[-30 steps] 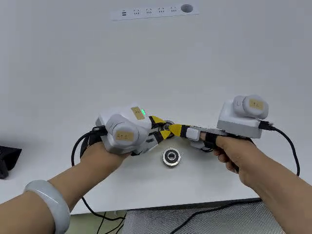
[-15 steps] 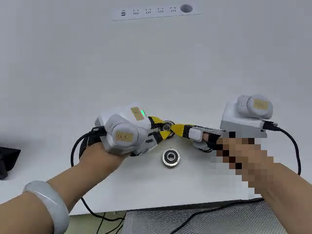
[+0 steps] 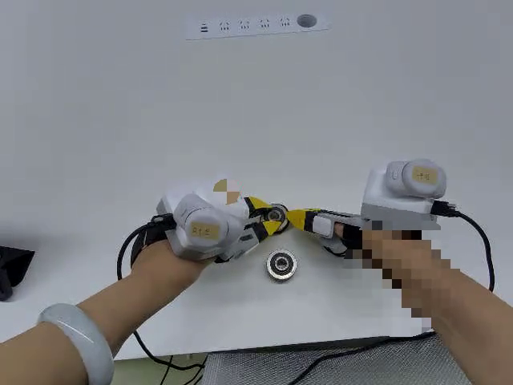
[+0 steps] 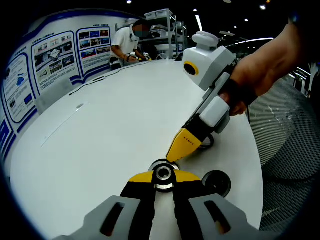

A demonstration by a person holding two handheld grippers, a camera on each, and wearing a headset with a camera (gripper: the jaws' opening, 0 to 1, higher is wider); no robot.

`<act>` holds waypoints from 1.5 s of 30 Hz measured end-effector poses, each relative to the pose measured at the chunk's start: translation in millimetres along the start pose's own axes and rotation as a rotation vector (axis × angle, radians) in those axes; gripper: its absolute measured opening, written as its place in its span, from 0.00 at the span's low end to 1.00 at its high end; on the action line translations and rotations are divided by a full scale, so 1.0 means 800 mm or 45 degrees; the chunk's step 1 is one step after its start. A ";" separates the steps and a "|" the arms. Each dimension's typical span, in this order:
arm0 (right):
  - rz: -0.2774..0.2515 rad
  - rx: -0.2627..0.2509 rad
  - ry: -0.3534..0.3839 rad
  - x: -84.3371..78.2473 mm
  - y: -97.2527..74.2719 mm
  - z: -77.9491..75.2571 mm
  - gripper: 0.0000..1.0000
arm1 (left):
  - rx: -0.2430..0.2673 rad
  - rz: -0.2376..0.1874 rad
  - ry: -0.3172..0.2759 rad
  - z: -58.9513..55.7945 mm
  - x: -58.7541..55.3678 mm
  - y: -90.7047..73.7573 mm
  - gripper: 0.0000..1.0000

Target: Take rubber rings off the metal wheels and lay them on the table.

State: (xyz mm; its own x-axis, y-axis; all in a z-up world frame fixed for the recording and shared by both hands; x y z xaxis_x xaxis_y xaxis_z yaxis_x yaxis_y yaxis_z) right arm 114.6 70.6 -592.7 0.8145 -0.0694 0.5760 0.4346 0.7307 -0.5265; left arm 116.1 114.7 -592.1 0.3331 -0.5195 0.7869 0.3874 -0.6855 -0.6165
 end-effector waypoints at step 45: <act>-0.027 0.011 0.042 0.004 -0.003 0.012 0.02 | -0.013 -0.027 0.025 -0.001 0.002 -0.001 0.14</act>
State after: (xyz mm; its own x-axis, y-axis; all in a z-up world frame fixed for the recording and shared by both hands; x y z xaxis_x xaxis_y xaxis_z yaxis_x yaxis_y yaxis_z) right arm 112.7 75.3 -583.9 0.8174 -0.1071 0.5660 0.4488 0.7344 -0.5092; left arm 115.4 114.2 -590.5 0.3078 -0.5146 0.8003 0.3853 -0.7017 -0.5993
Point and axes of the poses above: the centre of the closed fingertips' face, and the gripper's own axes: y roughly forward along the fingers, z roughly to its left, x roughly out of its top, the point moved 2 cm from there along -y, roughly backward along the fingers, and after that the axes turned 5 degrees about -y, right-handed, at the moved point
